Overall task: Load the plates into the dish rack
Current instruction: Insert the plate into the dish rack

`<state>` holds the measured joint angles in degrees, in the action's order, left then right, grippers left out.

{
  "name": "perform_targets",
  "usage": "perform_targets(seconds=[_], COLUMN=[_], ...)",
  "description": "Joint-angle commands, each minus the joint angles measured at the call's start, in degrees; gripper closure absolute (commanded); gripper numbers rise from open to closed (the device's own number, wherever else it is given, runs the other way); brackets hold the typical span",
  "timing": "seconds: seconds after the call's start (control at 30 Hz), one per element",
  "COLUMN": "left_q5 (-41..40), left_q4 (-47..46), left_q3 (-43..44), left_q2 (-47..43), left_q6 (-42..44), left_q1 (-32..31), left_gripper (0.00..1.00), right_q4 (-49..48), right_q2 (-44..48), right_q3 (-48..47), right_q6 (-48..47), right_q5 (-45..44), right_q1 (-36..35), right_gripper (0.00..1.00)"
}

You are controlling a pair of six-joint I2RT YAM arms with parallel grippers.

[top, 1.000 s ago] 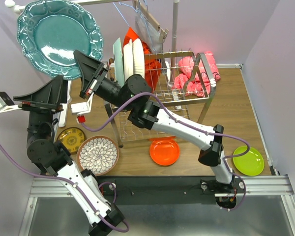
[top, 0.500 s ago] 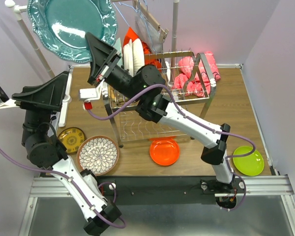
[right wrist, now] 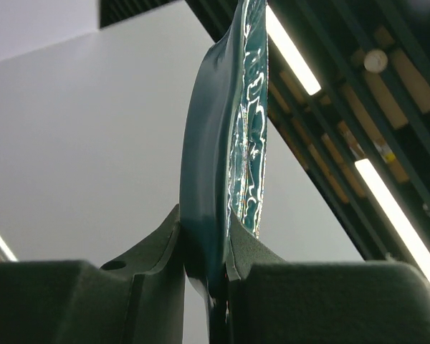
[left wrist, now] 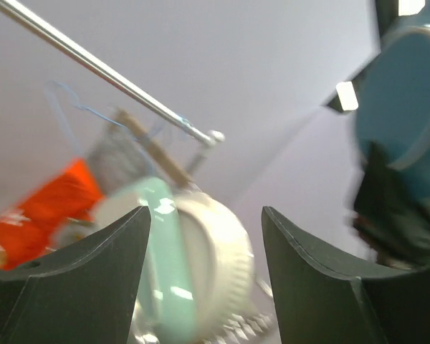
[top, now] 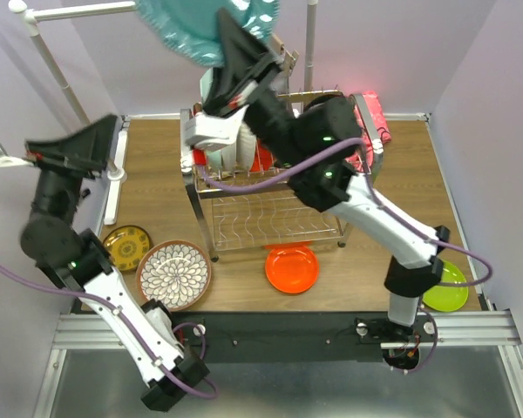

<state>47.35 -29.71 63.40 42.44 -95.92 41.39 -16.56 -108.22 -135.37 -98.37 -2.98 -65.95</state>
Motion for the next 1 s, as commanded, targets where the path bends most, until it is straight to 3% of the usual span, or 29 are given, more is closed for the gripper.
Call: perform_targets(seconds=[0.0, 0.03, 0.17, 0.53, 0.67, 0.97], left_q5=[-3.9, -5.24, -7.97, -8.07, -7.72, -7.8], left_q4=[32.89, 34.79, 35.96, 31.66, 31.12, 33.23], left_q3=[18.22, 23.47, 28.18, 22.74, 21.6, 17.29], left_q2=[7.64, 8.71, 10.47, 10.04, 9.86, 6.52], left_q6=[35.23, 38.23, 46.86, 49.43, 49.69, 51.88], left_q1=[-0.25, -0.25, -0.25, -0.25, -0.25, -0.25], left_gripper=[0.28, 0.28, 0.27, 0.27, 0.27, 0.27], right_q4=[-6.21, -5.42, -1.9, 14.26, 20.59, 24.64], right_q2=[10.66, 12.41, 16.89, 27.89, 30.61, 32.29], right_q3=[0.72, 0.64, 3.34, 6.43, 8.71, 8.98], right_q6=[7.65, 9.32, 17.93, 49.65, 61.7, 83.94], right_q5=[-8.08, -9.05, -14.66, -25.31, -24.53, -24.26], right_q1=[1.61, 1.79, 1.79, 1.79, 3.46, 3.55], right_gripper=[0.99, 0.99, 0.99, 0.99, 0.99, 0.99])
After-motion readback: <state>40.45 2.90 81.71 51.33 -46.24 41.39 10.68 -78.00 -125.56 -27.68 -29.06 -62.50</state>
